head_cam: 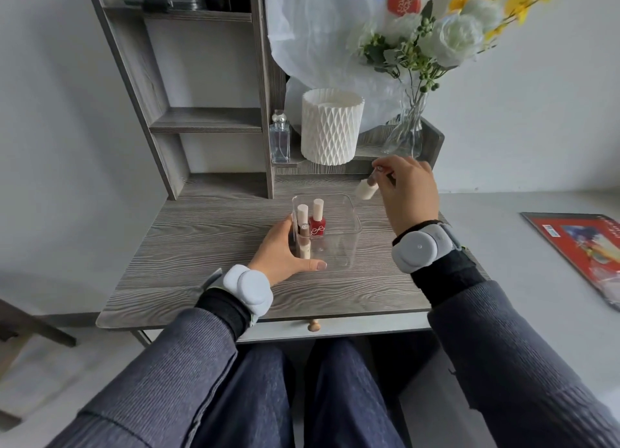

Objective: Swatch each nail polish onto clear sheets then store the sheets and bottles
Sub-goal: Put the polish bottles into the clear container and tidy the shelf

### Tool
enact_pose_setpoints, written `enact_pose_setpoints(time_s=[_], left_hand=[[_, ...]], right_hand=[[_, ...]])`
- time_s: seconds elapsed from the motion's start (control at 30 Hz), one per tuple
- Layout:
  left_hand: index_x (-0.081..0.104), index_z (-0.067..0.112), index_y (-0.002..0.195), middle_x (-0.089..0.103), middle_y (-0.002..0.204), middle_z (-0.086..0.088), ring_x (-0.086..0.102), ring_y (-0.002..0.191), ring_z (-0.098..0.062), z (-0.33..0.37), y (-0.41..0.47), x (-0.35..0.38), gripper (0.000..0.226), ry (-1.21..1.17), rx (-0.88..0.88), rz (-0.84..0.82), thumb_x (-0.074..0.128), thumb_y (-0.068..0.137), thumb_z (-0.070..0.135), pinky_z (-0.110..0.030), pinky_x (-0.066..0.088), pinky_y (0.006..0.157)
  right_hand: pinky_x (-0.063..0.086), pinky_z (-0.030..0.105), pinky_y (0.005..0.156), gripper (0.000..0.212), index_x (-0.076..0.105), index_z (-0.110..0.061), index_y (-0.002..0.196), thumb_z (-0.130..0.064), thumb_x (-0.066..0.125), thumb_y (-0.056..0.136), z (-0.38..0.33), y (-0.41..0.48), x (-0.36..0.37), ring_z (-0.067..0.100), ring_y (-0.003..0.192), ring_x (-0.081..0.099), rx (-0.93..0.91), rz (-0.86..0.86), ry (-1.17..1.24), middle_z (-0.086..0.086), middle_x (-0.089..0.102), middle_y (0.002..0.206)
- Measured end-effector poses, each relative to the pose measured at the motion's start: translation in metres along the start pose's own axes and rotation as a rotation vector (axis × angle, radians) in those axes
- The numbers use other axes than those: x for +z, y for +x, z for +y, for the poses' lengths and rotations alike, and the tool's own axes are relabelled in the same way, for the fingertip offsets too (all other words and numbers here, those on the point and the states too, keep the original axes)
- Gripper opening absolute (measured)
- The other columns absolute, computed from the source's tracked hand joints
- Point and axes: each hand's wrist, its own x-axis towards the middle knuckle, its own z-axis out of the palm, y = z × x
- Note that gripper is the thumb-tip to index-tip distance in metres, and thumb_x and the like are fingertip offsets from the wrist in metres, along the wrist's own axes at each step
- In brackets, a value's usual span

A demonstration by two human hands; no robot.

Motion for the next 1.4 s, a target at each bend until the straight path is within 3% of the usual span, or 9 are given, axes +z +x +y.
enact_pose_setpoints(time_s=[0.23, 0.4, 0.6, 0.77, 0.9, 1.03, 1.13, 1.3, 1.4], left_hand=[[0.043, 0.027, 0.128, 0.048, 0.125, 0.008, 0.045, 0.113, -0.008, 0.006, -0.001, 0.004, 0.081, 0.005, 0.038, -0.001, 0.088, 0.061, 0.035, -0.026, 0.036, 0.095], [0.044, 0.027, 0.122, 0.043, 0.119, 0.009, 0.039, 0.110, -0.006, 0.008, -0.004, 0.007, 0.073, 0.045, 0.054, 0.026, 0.086, 0.063, 0.035, -0.022, 0.029, 0.090], [0.044, 0.025, 0.126, 0.044, 0.123, 0.005, 0.039, 0.112, -0.008, 0.002, -0.001, 0.009, 0.079, 0.039, 0.054, 0.040, 0.087, 0.061, 0.038, -0.024, 0.031, 0.091], [0.043, 0.027, 0.128, 0.044, 0.123, 0.007, 0.040, 0.114, -0.009, -0.002, 0.002, 0.011, 0.083, 0.035, 0.039, 0.039, 0.087, 0.059, 0.041, -0.029, 0.035, 0.098], [0.043, 0.029, 0.128, 0.045, 0.122, 0.005, 0.041, 0.115, -0.012, -0.004, 0.003, 0.012, 0.084, 0.039, 0.039, 0.047, 0.087, 0.057, 0.043, -0.030, 0.035, 0.097], [0.043, 0.026, 0.128, 0.045, 0.121, 0.005, 0.042, 0.116, -0.014, -0.005, 0.006, 0.013, 0.088, 0.071, 0.016, 0.045, 0.086, 0.054, 0.049, -0.037, 0.038, 0.102], [0.042, 0.024, 0.129, 0.044, 0.122, 0.003, 0.041, 0.119, -0.017, -0.004, 0.007, 0.013, 0.092, 0.089, -0.009, 0.032, 0.085, 0.053, 0.052, -0.043, 0.037, 0.104], [0.033, 0.022, 0.142, 0.035, 0.144, -0.003, 0.026, 0.138, -0.023, -0.006, 0.012, 0.019, 0.127, 0.099, -0.070, 0.015, 0.070, 0.034, 0.079, -0.047, 0.030, 0.112], [0.034, 0.023, 0.141, 0.036, 0.143, -0.001, 0.027, 0.137, -0.021, -0.004, 0.013, 0.022, 0.127, 0.093, -0.066, 0.022, 0.069, 0.033, 0.080, -0.046, 0.029, 0.112]], right_hand=[[0.043, 0.048, 0.089, 0.018, 0.070, -0.018, 0.106, -0.024, 0.060, 0.092, -0.019, -0.002, -0.001, 0.032, 0.103, 0.055, -0.070, 0.064, 0.042, 0.003, 0.068, 0.106], [0.041, 0.045, 0.092, 0.019, 0.070, -0.022, 0.106, -0.025, 0.057, 0.093, -0.027, -0.008, 0.005, 0.028, 0.108, 0.053, -0.088, -0.134, 0.010, -0.001, 0.069, 0.109], [0.034, 0.038, 0.086, 0.016, 0.071, -0.024, 0.099, -0.023, 0.058, 0.091, -0.027, -0.012, 0.016, 0.026, 0.108, 0.049, -0.080, -0.300, -0.128, -0.007, 0.072, 0.097], [0.037, 0.039, 0.089, 0.015, 0.072, -0.020, 0.099, -0.023, 0.062, 0.087, -0.023, -0.008, 0.026, 0.025, 0.109, 0.044, -0.045, -0.398, -0.240, -0.001, 0.060, 0.106], [0.043, 0.040, 0.087, 0.016, 0.072, -0.021, 0.101, -0.023, 0.068, 0.085, -0.022, -0.008, 0.029, 0.027, 0.106, 0.046, -0.067, -0.390, -0.198, 0.000, 0.051, 0.097], [0.045, 0.043, 0.091, 0.018, 0.072, -0.021, 0.102, -0.019, 0.070, 0.084, -0.019, -0.006, 0.029, 0.027, 0.106, 0.047, -0.070, -0.407, -0.171, 0.003, 0.054, 0.101], [0.046, 0.037, 0.086, 0.019, 0.071, -0.021, 0.102, -0.018, 0.070, 0.083, -0.014, -0.004, 0.027, 0.025, 0.101, 0.051, -0.073, -0.374, -0.107, 0.001, 0.057, 0.096], [0.044, 0.031, 0.080, 0.017, 0.070, -0.018, 0.103, -0.024, 0.065, 0.089, 0.008, -0.005, 0.018, 0.022, 0.095, 0.056, -0.054, -0.255, -0.031, 0.000, 0.063, 0.091], [0.044, 0.032, 0.080, 0.017, 0.070, -0.018, 0.104, -0.025, 0.064, 0.090, 0.023, -0.006, 0.012, 0.024, 0.096, 0.055, -0.018, -0.209, -0.047, -0.001, 0.062, 0.090]])
